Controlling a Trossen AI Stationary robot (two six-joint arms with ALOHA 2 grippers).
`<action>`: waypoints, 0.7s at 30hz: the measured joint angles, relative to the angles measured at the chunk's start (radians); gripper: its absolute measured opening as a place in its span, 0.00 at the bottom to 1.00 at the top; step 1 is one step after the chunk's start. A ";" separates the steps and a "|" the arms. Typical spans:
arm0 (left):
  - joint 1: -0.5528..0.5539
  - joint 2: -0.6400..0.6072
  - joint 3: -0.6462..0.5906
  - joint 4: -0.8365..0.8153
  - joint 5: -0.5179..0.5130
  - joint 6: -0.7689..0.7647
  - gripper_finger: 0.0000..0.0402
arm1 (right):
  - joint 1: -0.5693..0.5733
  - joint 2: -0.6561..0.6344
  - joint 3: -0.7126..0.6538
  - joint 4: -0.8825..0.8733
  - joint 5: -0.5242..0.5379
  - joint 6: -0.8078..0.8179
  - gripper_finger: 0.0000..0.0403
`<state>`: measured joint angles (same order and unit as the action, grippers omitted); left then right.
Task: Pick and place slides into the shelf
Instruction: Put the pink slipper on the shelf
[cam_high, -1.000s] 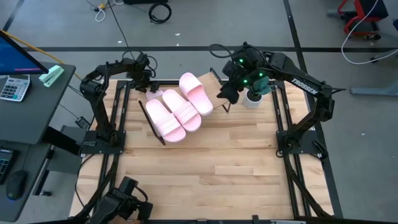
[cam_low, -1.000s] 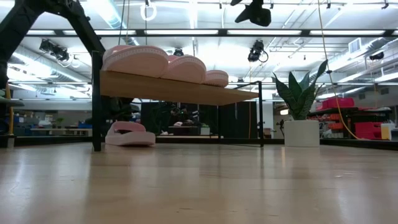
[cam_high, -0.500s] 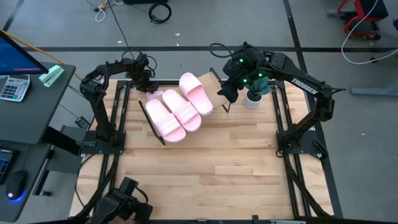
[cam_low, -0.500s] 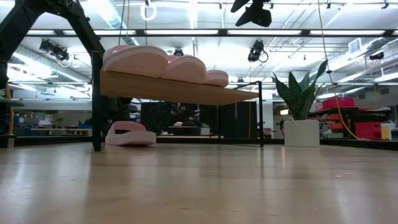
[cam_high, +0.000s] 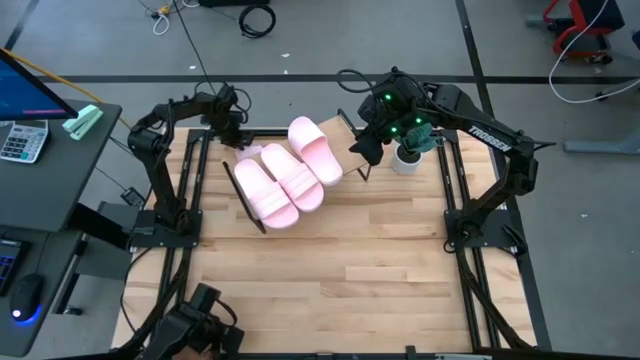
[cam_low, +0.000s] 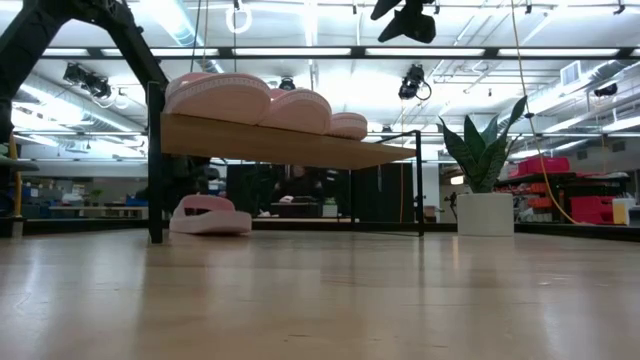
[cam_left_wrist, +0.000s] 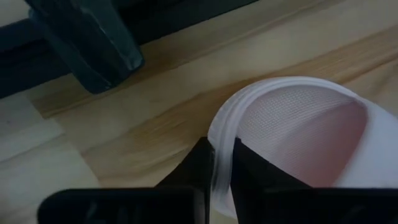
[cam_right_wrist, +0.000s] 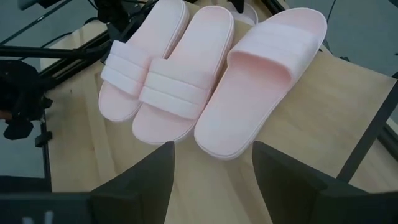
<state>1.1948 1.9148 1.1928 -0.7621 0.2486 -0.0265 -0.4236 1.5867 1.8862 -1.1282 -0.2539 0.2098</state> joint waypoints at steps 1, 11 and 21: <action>0.003 0.000 0.008 -0.011 0.004 0.000 0.10 | 0.000 0.000 0.000 0.000 0.000 -0.002 0.55; 0.014 0.002 0.195 -0.142 -0.004 0.025 0.09 | 0.000 0.000 0.000 0.000 0.000 -0.008 0.55; 0.014 0.002 0.432 -0.259 -0.010 0.065 0.11 | 0.000 0.000 0.000 0.000 0.000 -0.010 0.55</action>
<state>1.2091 1.9171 1.6245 -1.0207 0.2386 0.0383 -0.4236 1.5867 1.8862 -1.1286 -0.2543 0.1997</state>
